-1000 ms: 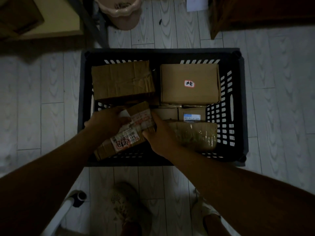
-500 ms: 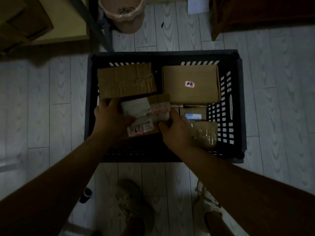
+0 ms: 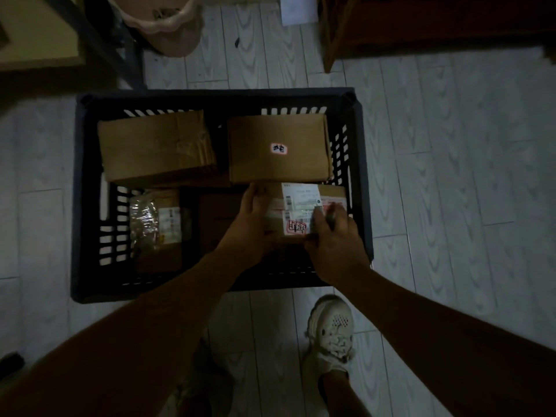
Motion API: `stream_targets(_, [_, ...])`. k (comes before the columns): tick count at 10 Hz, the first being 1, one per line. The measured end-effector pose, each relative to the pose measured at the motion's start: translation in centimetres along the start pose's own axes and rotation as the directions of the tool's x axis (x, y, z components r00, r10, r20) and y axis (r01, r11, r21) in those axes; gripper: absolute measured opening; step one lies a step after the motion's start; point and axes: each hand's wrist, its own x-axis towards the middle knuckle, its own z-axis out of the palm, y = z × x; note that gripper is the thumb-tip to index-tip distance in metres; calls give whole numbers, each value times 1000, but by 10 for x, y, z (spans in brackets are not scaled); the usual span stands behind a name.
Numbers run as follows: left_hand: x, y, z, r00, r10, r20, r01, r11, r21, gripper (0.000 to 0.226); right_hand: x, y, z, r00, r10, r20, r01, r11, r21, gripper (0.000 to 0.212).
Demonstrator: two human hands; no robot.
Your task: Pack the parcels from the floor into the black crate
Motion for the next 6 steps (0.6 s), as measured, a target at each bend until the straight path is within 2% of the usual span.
stream_targets(2, [13, -10, 3, 998, 53, -43, -48, 993, 106, 95, 25, 10, -4, 988, -50, 145, 58, 997, -47, 84])
stream_targets(3, [12, -3, 2, 998, 60, 34, -66, 968, 241, 88, 28, 7, -16, 963, -35, 267, 50, 998, -48, 87])
stream_targets(4, [4, -3, -17, 994, -25, 106, -11, 946, 323, 92, 20, 3, -41, 955, -24, 294, 23, 1000, 6, 84])
stream_targets(5, [-33, 11, -53, 994, -30, 109, -25, 881, 472, 78, -14, 0, -78, 961, -103, 258, 99, 995, 28, 78])
stream_targets(6, [-88, 40, -96, 995, -95, 9, 81, 897, 434, 67, -57, -1, -128, 971, -157, 179, 162, 987, -9, 74])
